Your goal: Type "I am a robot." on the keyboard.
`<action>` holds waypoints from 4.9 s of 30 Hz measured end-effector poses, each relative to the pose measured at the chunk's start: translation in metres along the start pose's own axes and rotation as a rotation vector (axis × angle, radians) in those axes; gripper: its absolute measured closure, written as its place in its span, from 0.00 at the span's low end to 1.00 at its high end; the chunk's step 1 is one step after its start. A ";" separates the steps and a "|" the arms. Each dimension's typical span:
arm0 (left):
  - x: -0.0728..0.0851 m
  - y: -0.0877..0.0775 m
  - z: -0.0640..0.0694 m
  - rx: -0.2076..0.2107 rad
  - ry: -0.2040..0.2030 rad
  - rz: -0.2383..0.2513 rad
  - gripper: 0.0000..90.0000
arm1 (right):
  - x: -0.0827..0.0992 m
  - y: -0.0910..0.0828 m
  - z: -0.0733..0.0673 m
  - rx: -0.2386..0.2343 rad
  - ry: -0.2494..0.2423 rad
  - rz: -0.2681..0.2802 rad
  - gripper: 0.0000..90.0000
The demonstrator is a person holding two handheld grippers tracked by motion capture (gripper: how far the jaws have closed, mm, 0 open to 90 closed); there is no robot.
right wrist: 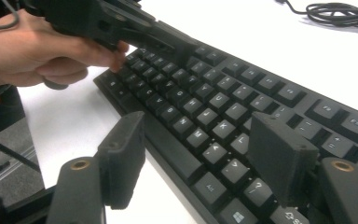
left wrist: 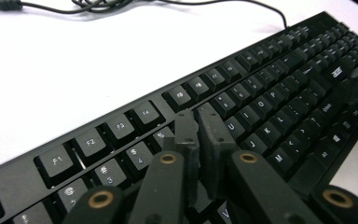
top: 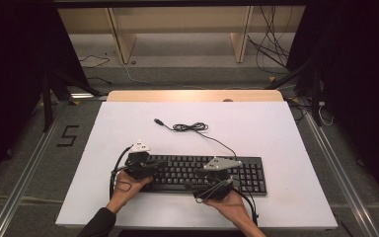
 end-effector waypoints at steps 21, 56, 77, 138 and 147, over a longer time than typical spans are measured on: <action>0.003 -0.030 0.008 0.066 -0.013 0.081 0.61 | 0.001 -0.002 0.012 0.049 -0.003 0.000 0.66; 0.025 -0.054 0.017 0.080 0.000 0.139 0.38 | 0.014 0.014 0.020 0.080 -0.017 -0.093 1.00; 0.030 -0.059 0.018 0.070 0.006 0.144 0.34 | 0.015 0.016 0.021 0.085 -0.014 -0.101 1.00; 0.036 -0.061 0.017 0.061 0.004 0.140 0.32 | 0.006 -0.017 0.032 0.052 0.043 -0.015 0.69; 0.035 -0.061 0.017 0.064 0.002 0.140 0.32 | 0.006 -0.031 0.033 0.042 0.047 0.009 0.56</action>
Point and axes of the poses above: each handheld gripper's, and its own axes: y roughly forward along the jaws, x roughly out of its underside, z roughly to its right, the point moved 9 cm from there along y, roughly forward along the jaws, and after that the axes turned 5 degrees about x, right-handed, at the moved point
